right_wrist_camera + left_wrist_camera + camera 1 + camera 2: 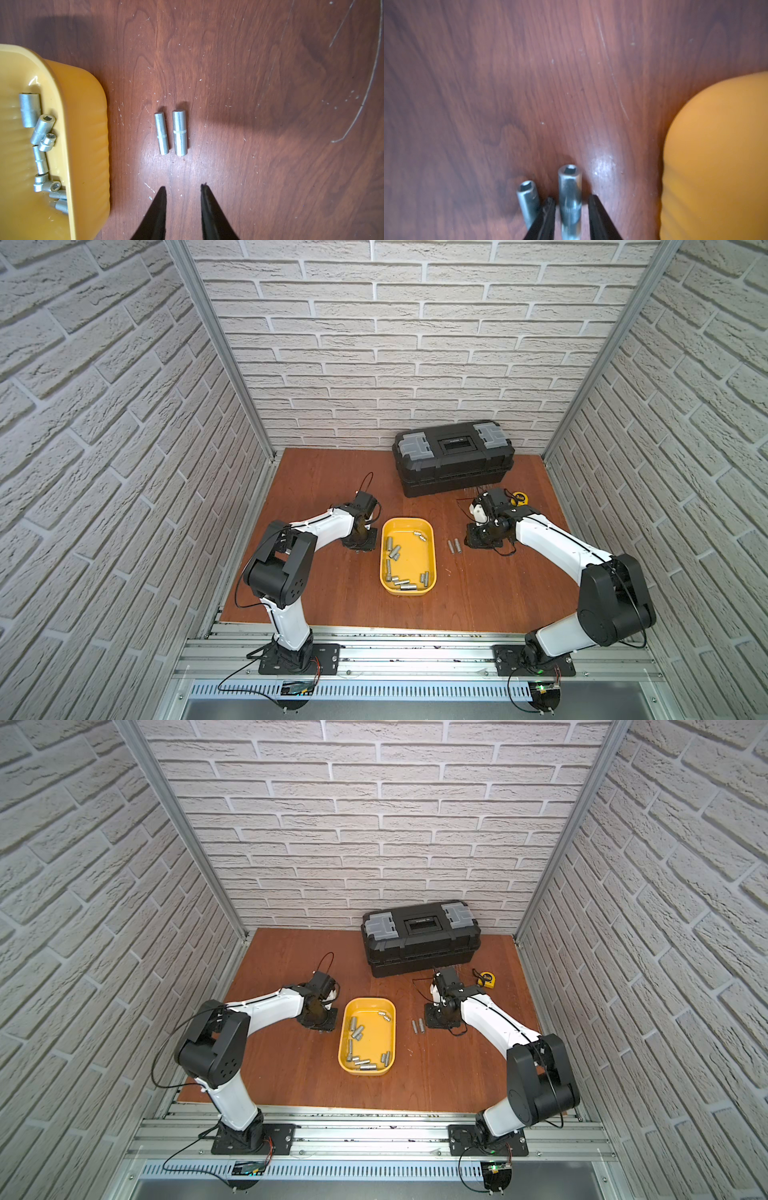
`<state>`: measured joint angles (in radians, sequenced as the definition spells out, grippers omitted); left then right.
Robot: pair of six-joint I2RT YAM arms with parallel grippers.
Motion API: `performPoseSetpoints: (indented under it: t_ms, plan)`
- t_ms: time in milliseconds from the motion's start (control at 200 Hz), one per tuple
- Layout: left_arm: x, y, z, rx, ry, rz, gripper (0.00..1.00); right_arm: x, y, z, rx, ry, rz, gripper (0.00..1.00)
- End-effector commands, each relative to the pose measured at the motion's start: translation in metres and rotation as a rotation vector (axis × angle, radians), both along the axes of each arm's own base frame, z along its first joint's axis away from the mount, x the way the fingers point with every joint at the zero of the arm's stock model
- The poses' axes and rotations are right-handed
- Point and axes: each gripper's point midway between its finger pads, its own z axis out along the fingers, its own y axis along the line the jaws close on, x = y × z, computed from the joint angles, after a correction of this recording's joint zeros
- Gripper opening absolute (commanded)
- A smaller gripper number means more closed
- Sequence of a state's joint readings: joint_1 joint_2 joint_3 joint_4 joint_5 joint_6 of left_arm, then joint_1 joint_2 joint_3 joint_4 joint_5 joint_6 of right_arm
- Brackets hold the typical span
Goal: Take out the socket from the storage box
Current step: Place the socket head at the center of the board.
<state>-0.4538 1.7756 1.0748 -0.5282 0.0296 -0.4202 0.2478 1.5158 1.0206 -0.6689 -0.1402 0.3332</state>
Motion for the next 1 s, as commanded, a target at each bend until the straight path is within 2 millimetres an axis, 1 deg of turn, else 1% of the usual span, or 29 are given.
performPoseSetpoints:
  t_ms: [0, 130, 310, 435, 525, 670, 805, 890, 995]
  plan:
    - [0.003, 0.0, 0.015, -0.009, -0.033, 0.001, 0.32, 0.003, 0.0, 0.003, 0.012, -0.014, -0.007, 0.3]
    - [0.006, -0.001, 0.026, -0.02, -0.055, -0.002, 0.32, 0.002, 0.0, 0.003, 0.013, -0.011, -0.006, 0.3]
    - [0.009, -0.001, 0.04, -0.027, -0.086, -0.002, 0.32, 0.004, 0.0, 0.008, 0.013, -0.019, -0.004, 0.3]
    - [0.011, -0.001, 0.054, -0.033, -0.116, 0.002, 0.32, 0.006, 0.002, 0.016, 0.017, -0.037, 0.007, 0.3]
    - [0.013, 0.0, 0.068, -0.034, -0.149, 0.001, 0.33, 0.009, 0.009, 0.024, 0.02, -0.061, 0.028, 0.3]
    - [0.018, 0.008, 0.091, -0.059, -0.206, 0.031, 0.36, 0.014, 0.034, 0.042, 0.01, -0.121, 0.111, 0.3]
    - [0.019, 0.022, 0.104, -0.08, -0.247, 0.084, 0.38, 0.021, 0.072, 0.055, 0.005, -0.188, 0.221, 0.31]
    - [0.017, 0.032, 0.108, -0.094, -0.266, 0.125, 0.4, 0.025, 0.098, 0.055, 0.007, -0.208, 0.286, 0.32]
    - [0.012, 0.047, 0.108, -0.105, -0.278, 0.182, 0.42, 0.027, 0.13, 0.047, 0.017, -0.21, 0.357, 0.35]
